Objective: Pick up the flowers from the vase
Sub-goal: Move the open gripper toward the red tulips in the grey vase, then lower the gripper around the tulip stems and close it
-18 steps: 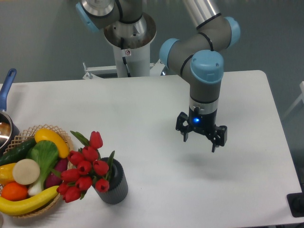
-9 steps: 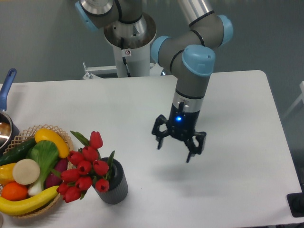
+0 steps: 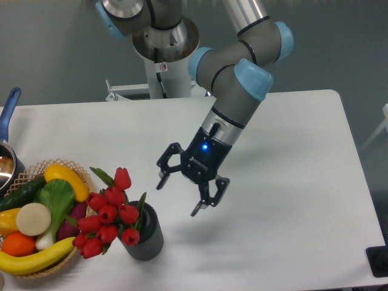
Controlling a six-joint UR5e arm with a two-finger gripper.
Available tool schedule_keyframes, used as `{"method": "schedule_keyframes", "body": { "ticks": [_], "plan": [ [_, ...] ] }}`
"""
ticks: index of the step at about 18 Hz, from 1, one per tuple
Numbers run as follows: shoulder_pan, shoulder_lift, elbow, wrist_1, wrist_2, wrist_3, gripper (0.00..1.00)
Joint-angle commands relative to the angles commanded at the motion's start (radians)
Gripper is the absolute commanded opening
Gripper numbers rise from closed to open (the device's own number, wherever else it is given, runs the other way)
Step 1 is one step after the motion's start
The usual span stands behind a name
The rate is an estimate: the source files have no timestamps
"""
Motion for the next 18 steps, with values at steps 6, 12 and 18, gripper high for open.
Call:
{"method": "schedule_keyframes", "body": {
  "ticks": [6, 12, 18],
  "plan": [
    [-0.025, -0.04, 0.023, 0.003, -0.031, 0.0, 1.0],
    [-0.058, -0.077, 0.066, 0.005, -0.032, -0.005, 1.0],
    [-0.104, -0.106, 0.091, 0.006, -0.034, -0.009, 1.0]
  ]
}}
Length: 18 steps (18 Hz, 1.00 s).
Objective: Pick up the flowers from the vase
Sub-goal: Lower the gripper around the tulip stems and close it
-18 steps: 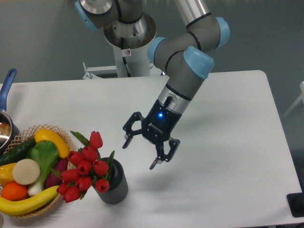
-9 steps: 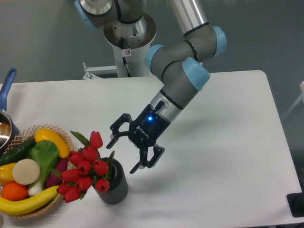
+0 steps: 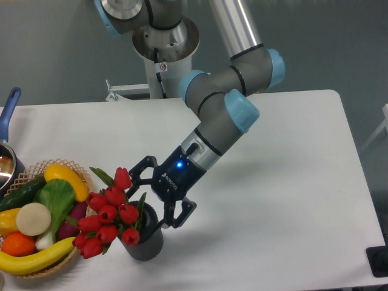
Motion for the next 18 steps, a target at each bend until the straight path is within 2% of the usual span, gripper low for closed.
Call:
{"method": "schedule_keyframes", "body": {
  "ticks": [6, 7, 8, 9, 10, 11, 12, 14, 18],
  "plan": [
    [-0.017, -0.008, 0.002, 0.0, 0.0, 0.002, 1.0],
    [-0.017, -0.008, 0.002, -0.002, 0.0, 0.0, 0.95],
    [-0.017, -0.006, 0.002, -0.002, 0.0, 0.0, 0.84],
    [-0.017, -0.006, 0.002, -0.002, 0.003, 0.002, 0.65],
    [-0.017, -0.006, 0.003, -0.002, 0.006, 0.003, 0.52],
    [-0.017, -0.006, 0.005, -0.002, 0.006, 0.008, 0.33],
    [-0.017, -0.006, 0.006, -0.002, 0.008, 0.009, 0.27],
    [-0.015, -0.002, 0.012, -0.002, 0.009, 0.008, 0.0],
    [-0.008, 0.005, 0.017, -0.002, 0.005, 0.002, 0.0]
  ]
}}
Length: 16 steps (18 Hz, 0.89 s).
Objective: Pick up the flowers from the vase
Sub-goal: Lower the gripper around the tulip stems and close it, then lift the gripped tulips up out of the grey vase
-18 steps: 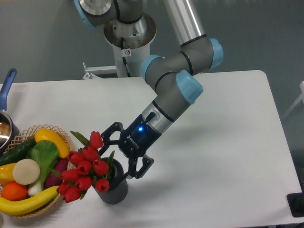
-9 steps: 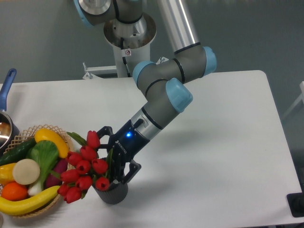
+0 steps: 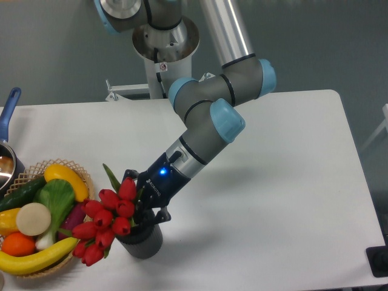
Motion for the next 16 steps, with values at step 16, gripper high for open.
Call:
{"method": "schedule_keyframes", "body": {
  "ticks": [16],
  "plan": [
    [0.043, 0.072, 0.058, 0.0, -0.146, -0.225, 0.02]
  ]
}}
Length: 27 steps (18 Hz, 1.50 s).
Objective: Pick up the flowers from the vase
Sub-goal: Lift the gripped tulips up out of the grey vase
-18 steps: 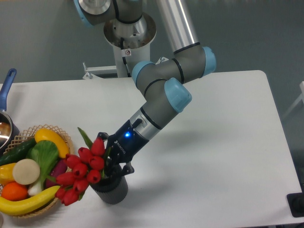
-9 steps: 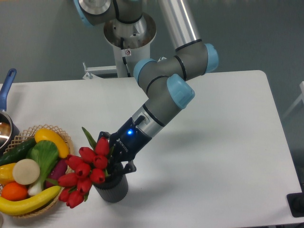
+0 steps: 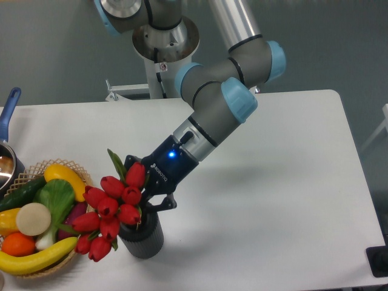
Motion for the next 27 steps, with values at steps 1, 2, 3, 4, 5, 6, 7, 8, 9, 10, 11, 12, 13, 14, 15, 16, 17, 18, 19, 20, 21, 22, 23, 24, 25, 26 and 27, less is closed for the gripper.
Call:
{"method": "schedule_keyframes", "body": {
  "ticks": [1, 2, 3, 4, 5, 6, 7, 8, 9, 10, 11, 12, 13, 14, 15, 16, 17, 18, 19, 20, 21, 22, 23, 24, 25, 26, 27],
  "plan": [
    [0.008, 0.0, 0.011, 0.0, -0.014, -0.011, 0.02],
    [0.014, 0.002, 0.026, 0.0, -0.028, -0.021, 0.02],
    [0.015, 0.0, 0.04, 0.0, -0.04, -0.035, 0.02],
    [0.015, 0.0, 0.052, 0.0, -0.049, -0.055, 0.02],
    [0.017, 0.002, 0.058, 0.0, -0.057, -0.077, 0.02],
    [0.018, 0.002, 0.06, 0.0, -0.06, -0.087, 0.02],
    [0.017, 0.003, 0.06, 0.0, -0.06, -0.091, 0.02],
    [0.018, 0.014, 0.06, 0.0, -0.061, -0.091, 0.02],
    [0.02, 0.021, 0.061, 0.0, -0.066, -0.091, 0.02],
    [0.02, 0.022, 0.065, 0.0, -0.078, -0.089, 0.02],
    [0.02, 0.022, 0.071, 0.0, -0.084, -0.091, 0.02],
    [0.021, 0.022, 0.083, 0.0, -0.088, -0.091, 0.02],
    [0.022, 0.022, 0.092, 0.0, -0.088, -0.091, 0.02],
    [0.022, 0.022, 0.104, -0.002, -0.089, -0.091, 0.02],
    [0.022, 0.022, 0.107, 0.0, -0.089, -0.091, 0.02],
    [0.031, 0.022, 0.108, 0.0, -0.098, -0.091, 0.02],
    [0.038, 0.022, 0.108, -0.002, -0.115, -0.092, 0.02],
    [0.043, 0.023, 0.108, -0.002, -0.132, -0.092, 0.02],
    [0.048, 0.025, 0.108, -0.002, -0.134, -0.103, 0.02],
    [0.061, 0.028, 0.108, -0.002, -0.135, -0.107, 0.02],
    [0.074, 0.032, 0.108, -0.002, -0.135, -0.109, 0.02],
    [0.081, 0.034, 0.109, 0.0, -0.135, -0.109, 0.02],
    [0.093, 0.034, 0.118, 0.0, -0.141, -0.109, 0.02],
    [0.106, 0.034, 0.127, -0.002, -0.15, -0.109, 0.02],
    [0.109, 0.034, 0.137, -0.002, -0.155, -0.109, 0.02],
    [0.11, 0.035, 0.141, -0.002, -0.157, -0.109, 0.02],
    [0.112, 0.037, 0.147, -0.002, -0.157, -0.109, 0.02]
  ]
}}
